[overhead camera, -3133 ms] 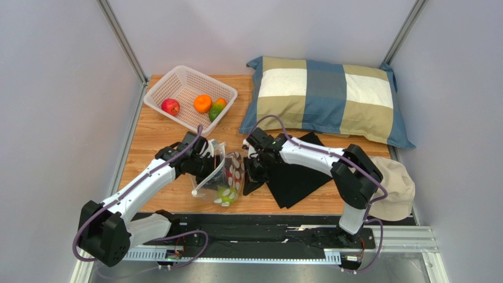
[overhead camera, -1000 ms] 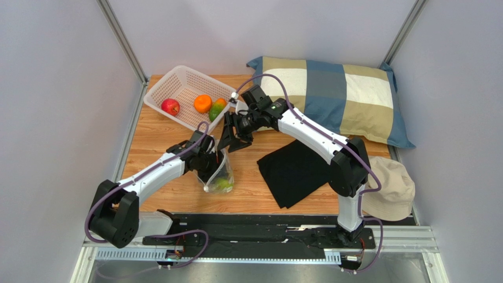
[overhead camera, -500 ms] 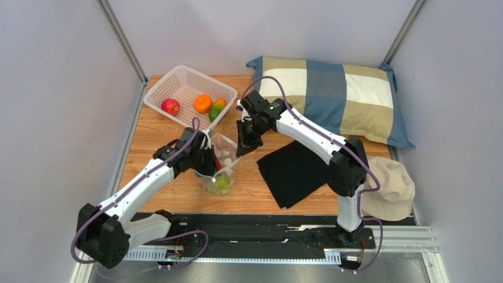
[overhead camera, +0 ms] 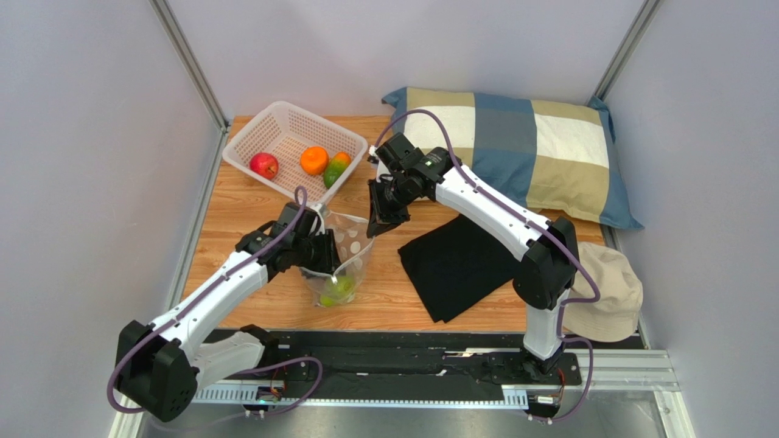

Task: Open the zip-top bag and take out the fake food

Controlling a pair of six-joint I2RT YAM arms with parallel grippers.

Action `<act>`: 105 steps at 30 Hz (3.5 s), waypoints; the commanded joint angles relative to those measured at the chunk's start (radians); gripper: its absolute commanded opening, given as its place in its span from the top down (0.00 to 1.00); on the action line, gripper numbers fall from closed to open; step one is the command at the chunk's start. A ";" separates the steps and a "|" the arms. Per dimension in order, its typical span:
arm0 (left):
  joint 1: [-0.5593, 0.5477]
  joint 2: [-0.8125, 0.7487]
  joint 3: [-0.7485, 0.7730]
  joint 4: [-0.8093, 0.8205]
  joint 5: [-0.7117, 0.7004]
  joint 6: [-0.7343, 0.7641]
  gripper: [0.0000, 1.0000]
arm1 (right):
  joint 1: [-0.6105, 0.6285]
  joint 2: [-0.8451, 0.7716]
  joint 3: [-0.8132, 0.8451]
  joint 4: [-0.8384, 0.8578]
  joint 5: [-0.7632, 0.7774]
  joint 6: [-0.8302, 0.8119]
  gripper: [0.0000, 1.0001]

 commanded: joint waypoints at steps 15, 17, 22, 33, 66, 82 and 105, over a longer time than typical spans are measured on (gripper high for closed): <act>0.000 0.139 -0.087 0.330 0.186 -0.074 0.35 | -0.104 0.022 0.201 -0.026 -0.131 0.064 0.43; 0.000 0.153 -0.085 0.366 0.202 -0.073 0.35 | -0.136 -0.060 0.083 0.037 -0.140 0.116 0.38; 0.000 0.199 -0.081 0.424 0.240 -0.083 0.34 | -0.234 -0.266 -0.331 0.251 -0.177 0.219 0.36; 0.000 0.310 -0.010 0.337 0.217 -0.060 0.32 | -0.210 -0.099 -0.449 0.383 -0.182 0.154 0.93; -0.076 0.431 0.110 0.259 0.068 -0.132 0.11 | -0.172 0.153 -0.352 0.366 -0.203 0.056 1.00; -0.085 0.675 0.168 0.275 0.002 -0.095 0.24 | -0.143 0.190 -0.401 0.484 -0.295 0.160 1.00; -0.106 0.328 0.197 0.044 -0.093 -0.021 1.00 | -0.193 -0.237 -0.171 0.281 -0.211 0.133 0.09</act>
